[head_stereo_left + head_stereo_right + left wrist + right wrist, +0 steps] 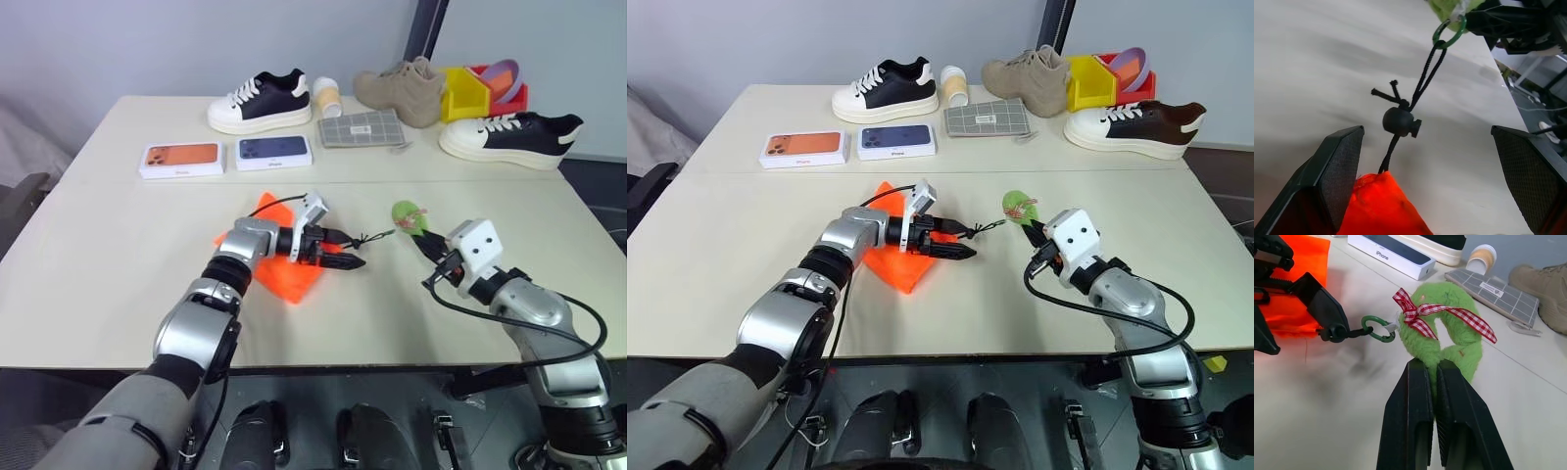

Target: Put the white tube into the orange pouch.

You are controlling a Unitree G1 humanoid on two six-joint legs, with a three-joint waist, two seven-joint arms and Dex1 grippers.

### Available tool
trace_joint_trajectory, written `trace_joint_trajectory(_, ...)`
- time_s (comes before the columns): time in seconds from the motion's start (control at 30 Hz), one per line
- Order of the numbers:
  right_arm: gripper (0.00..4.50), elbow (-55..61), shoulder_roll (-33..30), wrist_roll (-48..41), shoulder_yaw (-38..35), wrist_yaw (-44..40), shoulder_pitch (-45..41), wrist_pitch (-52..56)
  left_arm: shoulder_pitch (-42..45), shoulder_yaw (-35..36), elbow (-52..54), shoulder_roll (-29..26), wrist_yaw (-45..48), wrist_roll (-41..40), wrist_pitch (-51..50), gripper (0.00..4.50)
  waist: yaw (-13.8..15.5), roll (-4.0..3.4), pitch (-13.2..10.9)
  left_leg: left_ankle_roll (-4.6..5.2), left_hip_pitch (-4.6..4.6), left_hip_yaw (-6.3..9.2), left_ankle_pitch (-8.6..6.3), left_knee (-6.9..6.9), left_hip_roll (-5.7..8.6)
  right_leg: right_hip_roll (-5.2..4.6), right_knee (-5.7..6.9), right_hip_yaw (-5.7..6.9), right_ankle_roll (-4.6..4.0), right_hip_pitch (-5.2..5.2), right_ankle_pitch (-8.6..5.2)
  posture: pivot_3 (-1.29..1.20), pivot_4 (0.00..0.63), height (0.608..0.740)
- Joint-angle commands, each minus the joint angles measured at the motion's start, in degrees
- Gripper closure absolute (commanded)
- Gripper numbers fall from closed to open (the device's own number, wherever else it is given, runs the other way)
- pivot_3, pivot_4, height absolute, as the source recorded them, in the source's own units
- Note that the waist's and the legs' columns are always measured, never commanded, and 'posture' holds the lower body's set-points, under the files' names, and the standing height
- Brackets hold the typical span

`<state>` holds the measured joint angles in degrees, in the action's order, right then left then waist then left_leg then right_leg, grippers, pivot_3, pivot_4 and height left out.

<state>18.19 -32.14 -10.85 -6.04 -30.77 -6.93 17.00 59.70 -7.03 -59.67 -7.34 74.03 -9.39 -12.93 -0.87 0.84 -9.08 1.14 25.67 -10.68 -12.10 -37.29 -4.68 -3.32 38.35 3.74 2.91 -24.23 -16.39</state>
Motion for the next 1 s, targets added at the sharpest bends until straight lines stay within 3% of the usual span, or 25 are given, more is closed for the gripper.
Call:
trace_joint_trajectory(0.03,4.50,0.52,-0.35,-0.18,-1.53,-0.11,-0.13,-1.55,0.68,1.26,0.84,0.25,0.35,-0.20,1.83,0.90,-0.01,0.00,0.00,0.00,0.00,0.00,0.00,0.00,0.00,0.00,0.00,0.00,0.00,0.00,0.00,0.00,0.150,0.740)
trace_joint_trajectory(0.4,4.50,0.06,-0.22,-0.09,-1.14,-0.09,-0.13,-1.88,0.43,0.18,0.15,0.66,-1.86,1.75,10.68,0.90,-0.01,0.00,0.00,0.00,0.00,0.00,0.00,-0.01,0.00,0.00,0.01,0.00,0.00,0.00,0.00,0.00,0.150,0.740)
trace_joint_trajectory(0.83,4.50,0.99,-0.22,-0.14,-1.15,0.18,0.29,-1.26,0.38,0.47,-1.07,1.09,-0.90,3.03,10.11,0.90,-0.01,0.00,0.00,0.00,0.00,0.00,0.00,-0.03,0.00,0.01,0.04,0.00,0.00,0.00,0.00,0.00,0.150,0.740)
trace_joint_trajectory(0.93,4.50,1.18,-0.29,-0.12,-1.09,0.16,0.29,-1.12,0.41,0.86,-1.25,1.18,-0.82,2.72,9.57,1.78,0.00,0.00,0.00,0.00,0.00,0.00,0.00,-0.04,0.00,0.01,0.05,0.00,0.00,0.00,0.00,0.00,0.150,0.740)
trace_joint_trajectory(1.0,4.50,1.22,-0.33,-0.13,-1.08,0.14,0.21,-1.05,0.45,0.85,-1.31,1.18,-0.74,2.78,9.49,2.78,0.00,0.00,0.00,0.00,0.00,0.00,0.00,-0.05,0.00,0.01,0.06,0.00,0.00,0.00,0.00,0.00,0.150,0.740)
